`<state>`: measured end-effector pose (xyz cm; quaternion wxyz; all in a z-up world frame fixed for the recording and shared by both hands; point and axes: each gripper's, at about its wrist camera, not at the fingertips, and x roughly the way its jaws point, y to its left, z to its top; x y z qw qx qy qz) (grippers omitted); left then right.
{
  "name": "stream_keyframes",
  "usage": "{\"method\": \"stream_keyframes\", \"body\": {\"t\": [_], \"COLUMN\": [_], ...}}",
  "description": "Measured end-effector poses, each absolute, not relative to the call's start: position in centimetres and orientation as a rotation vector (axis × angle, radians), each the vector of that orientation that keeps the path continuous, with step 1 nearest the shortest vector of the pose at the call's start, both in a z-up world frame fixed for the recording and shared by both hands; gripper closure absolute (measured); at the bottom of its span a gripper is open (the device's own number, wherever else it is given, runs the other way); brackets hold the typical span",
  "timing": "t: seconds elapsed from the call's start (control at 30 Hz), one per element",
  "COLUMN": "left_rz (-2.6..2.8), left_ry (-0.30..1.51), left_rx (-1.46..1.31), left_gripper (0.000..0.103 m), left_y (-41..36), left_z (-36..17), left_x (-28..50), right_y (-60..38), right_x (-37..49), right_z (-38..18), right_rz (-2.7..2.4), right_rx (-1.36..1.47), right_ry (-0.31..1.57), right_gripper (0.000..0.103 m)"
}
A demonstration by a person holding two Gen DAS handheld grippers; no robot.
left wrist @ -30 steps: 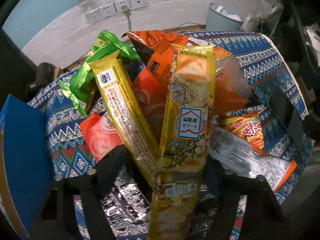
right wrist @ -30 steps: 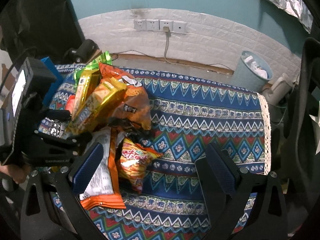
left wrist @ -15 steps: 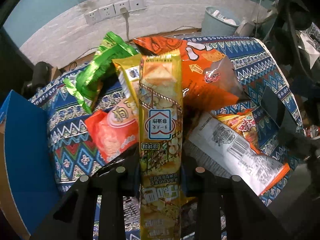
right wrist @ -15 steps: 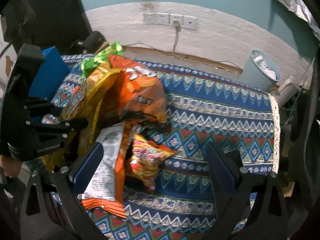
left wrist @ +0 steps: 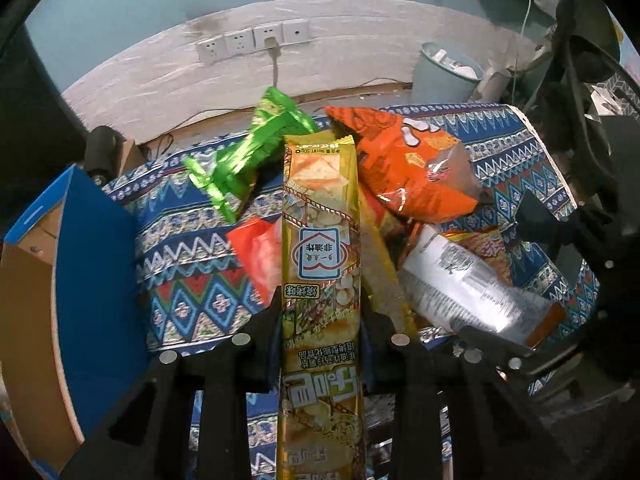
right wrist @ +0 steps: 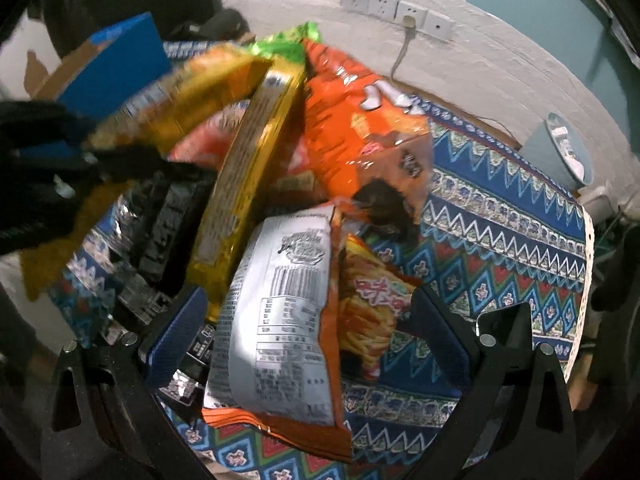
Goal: Organize snacks
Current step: 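Carry the yellow bar and white bag into the cardboard box with both grippers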
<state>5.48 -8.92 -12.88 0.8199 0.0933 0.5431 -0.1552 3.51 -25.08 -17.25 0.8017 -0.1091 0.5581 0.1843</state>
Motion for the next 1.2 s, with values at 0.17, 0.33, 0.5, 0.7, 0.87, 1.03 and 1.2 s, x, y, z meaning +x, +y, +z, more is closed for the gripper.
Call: {"method": "stream_keyframes", "body": {"t": [0.17,0.33,0.5,0.7,0.87,1.03,1.2], "left_rz": [-0.309,-0.286,-0.270,-0.258,-0.256,-0.251,-0.243], "left_ry": [1.152,1.143,1.122,1.105,1.086,1.066,1.050], "left_rx": [0.177,0.157,0.151,0.153,0.156,0.161,0.161], "left_gripper": [0.072,0.072,0.072,0.072,0.072,0.072,0.072], "left_y": [-7.1,-5.4,-4.2,-3.3,-2.7,-2.2,-1.7], "left_z": [-12.5,-12.1,-11.4,-10.6,-9.8,-8.9,-8.1], "left_x": [5.1,4.7,4.2,3.5,3.1,2.5,2.0], "right_y": [-23.8,-23.0,-22.9,-24.6,-25.4,-25.3,-25.3], "right_x": [3.7,3.6,3.4,3.7,3.2,2.3,2.3], "right_z": [-19.0,-20.5,-20.2,-18.5,-16.9,-14.5,-12.6], "right_rz": [0.365,0.361,0.349,0.347,0.345,0.349,0.355], "right_rx": [-0.313,-0.383,-0.424,-0.335,-0.305,-0.277,-0.244], "right_ry": [1.235,1.281,1.268,1.264,1.235,1.176,1.124], "right_gripper": [0.003,0.020,0.051,0.063,0.064,0.064,0.064]}}
